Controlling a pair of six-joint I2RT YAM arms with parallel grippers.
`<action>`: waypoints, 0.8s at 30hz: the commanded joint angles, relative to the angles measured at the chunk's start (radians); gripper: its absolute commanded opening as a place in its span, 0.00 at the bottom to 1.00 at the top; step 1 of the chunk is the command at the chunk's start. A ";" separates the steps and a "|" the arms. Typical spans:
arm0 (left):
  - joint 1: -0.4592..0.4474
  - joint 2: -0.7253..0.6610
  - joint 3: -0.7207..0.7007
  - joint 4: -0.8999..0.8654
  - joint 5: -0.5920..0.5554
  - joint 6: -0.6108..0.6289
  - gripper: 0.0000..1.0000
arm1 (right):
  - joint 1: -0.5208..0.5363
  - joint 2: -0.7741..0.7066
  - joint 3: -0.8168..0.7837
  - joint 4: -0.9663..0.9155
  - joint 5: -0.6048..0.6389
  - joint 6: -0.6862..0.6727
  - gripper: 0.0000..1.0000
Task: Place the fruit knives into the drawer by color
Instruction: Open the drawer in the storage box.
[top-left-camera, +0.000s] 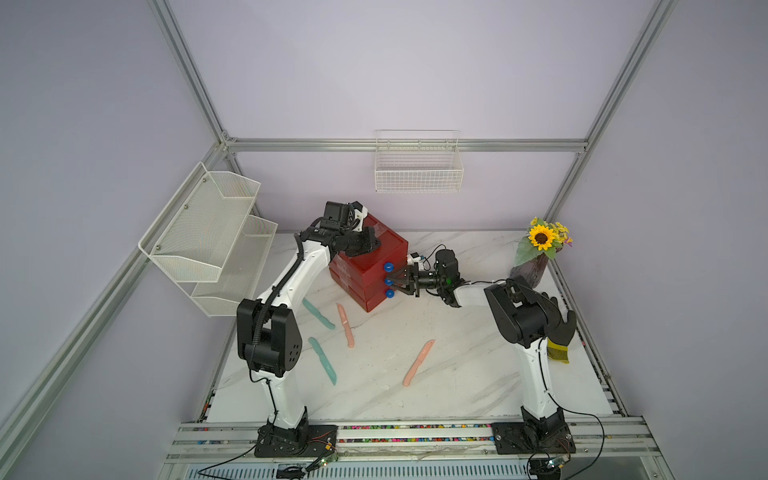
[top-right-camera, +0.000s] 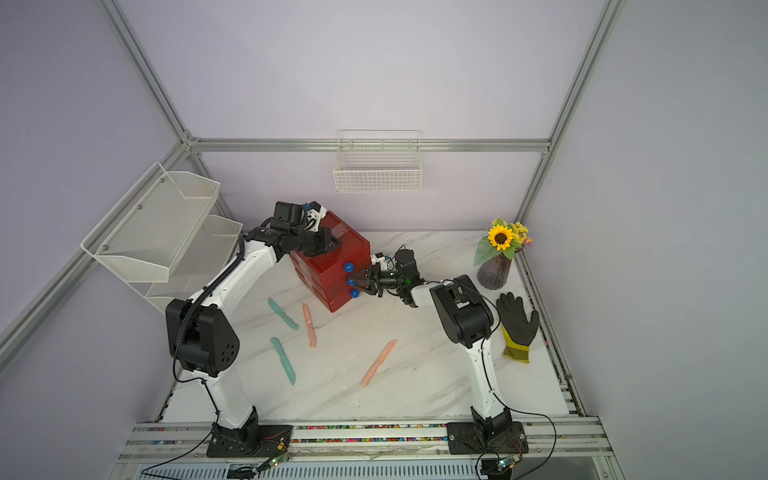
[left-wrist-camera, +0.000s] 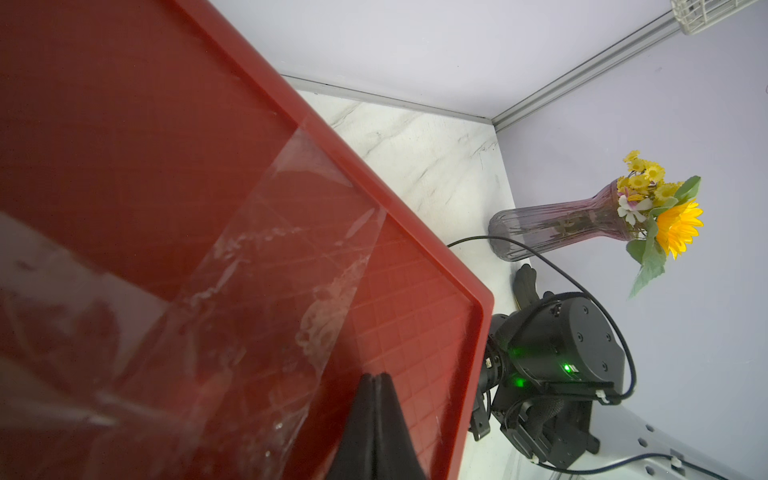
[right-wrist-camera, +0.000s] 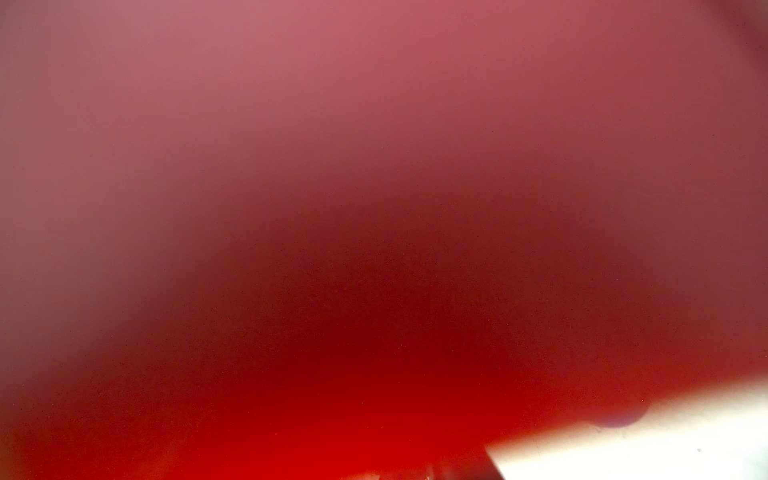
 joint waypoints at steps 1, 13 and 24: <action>0.018 0.033 -0.038 -0.095 -0.043 -0.002 0.00 | 0.007 -0.059 -0.068 -0.015 -0.014 -0.046 0.15; 0.032 0.028 -0.040 -0.083 -0.032 -0.008 0.00 | 0.008 -0.292 -0.360 -0.097 0.006 -0.159 0.14; 0.033 0.032 -0.015 -0.081 -0.037 -0.005 0.00 | 0.009 -0.334 -0.410 -0.151 0.016 -0.204 0.14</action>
